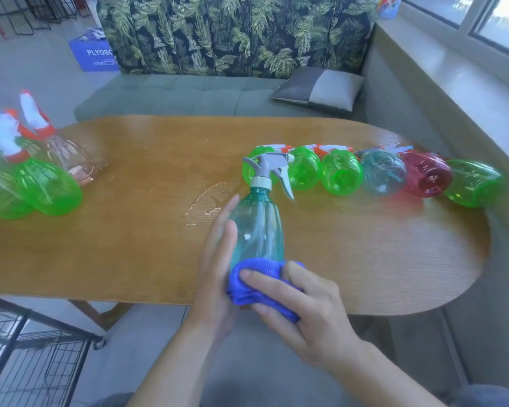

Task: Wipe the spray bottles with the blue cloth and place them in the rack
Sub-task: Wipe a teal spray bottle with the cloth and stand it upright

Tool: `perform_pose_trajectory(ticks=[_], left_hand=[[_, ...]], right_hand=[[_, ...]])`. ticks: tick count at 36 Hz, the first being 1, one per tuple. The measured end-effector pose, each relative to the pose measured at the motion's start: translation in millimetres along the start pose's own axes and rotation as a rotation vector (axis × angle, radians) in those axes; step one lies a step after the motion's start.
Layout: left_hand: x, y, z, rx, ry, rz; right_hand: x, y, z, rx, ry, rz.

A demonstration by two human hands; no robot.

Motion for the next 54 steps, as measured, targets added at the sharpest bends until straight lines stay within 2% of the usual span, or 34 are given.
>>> perform_pose_trajectory(ticks=[3,6,9,15,19,24,31,36,40,43,47,51,54], left_hand=[[-1.1,-1.0,0.9,0.004,-0.006,-0.007],[1.7,-6.6,-1.2,-0.008,-0.014,-0.07],[3.9,-12.0,-5.7,-0.034,-0.003,-0.109],[1.5,-21.4,-14.8,-0.057,0.025,-0.096],[0.8,-25.0,-17.7,-0.03,0.027,-0.097],[5.9,-17.9,-15.1,0.008,-0.017,-0.053],[11.4,-14.3,-20.4,0.125,-0.065,-0.09],[9.9,-14.4,-18.3,0.17,-0.109,-0.067],[7.3,-18.7,-17.5,0.184,-0.121,-0.043],[3.6,-28.3,-17.0,0.175,-0.121,-0.093],[0.3,-36.6,-14.0,0.221,-0.131,-0.117],[3.6,-28.8,-17.7,0.159,-0.071,-0.06],[9.4,-10.2,-18.4,0.08,0.001,0.023]], right_hand=[[4.3,20.2,14.2,0.12,-0.152,0.146],[3.0,34.3,42.0,0.297,-0.44,0.325],[-4.6,27.2,68.1,0.461,-0.675,0.364],[-5.2,7.4,66.3,0.704,-0.783,0.342],[-11.2,4.4,71.1,0.745,-0.823,0.357],[-9.3,10.6,71.1,0.73,-0.809,0.392],[-4.3,19.3,65.9,0.641,-0.719,0.402],[-6.6,14.5,68.8,0.537,-0.742,0.323],[14.0,42.2,60.6,0.286,-0.564,0.307],[26.3,64.4,54.5,0.037,-0.424,0.32],[30.9,59.6,59.4,-0.114,-0.406,0.219],[27.5,41.1,59.0,-0.088,-0.394,0.112],[23.5,19.3,39.2,-0.043,-0.266,0.017]])
Point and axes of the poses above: each hand's wrist, its own x-axis towards the middle knuckle, its own y-axis out of the back of the hand, z = x × y, the point moved 10 cm from there along x, towards the middle knuckle, and after that the axes turned 3 degrees about x, right-handed, at the moved point
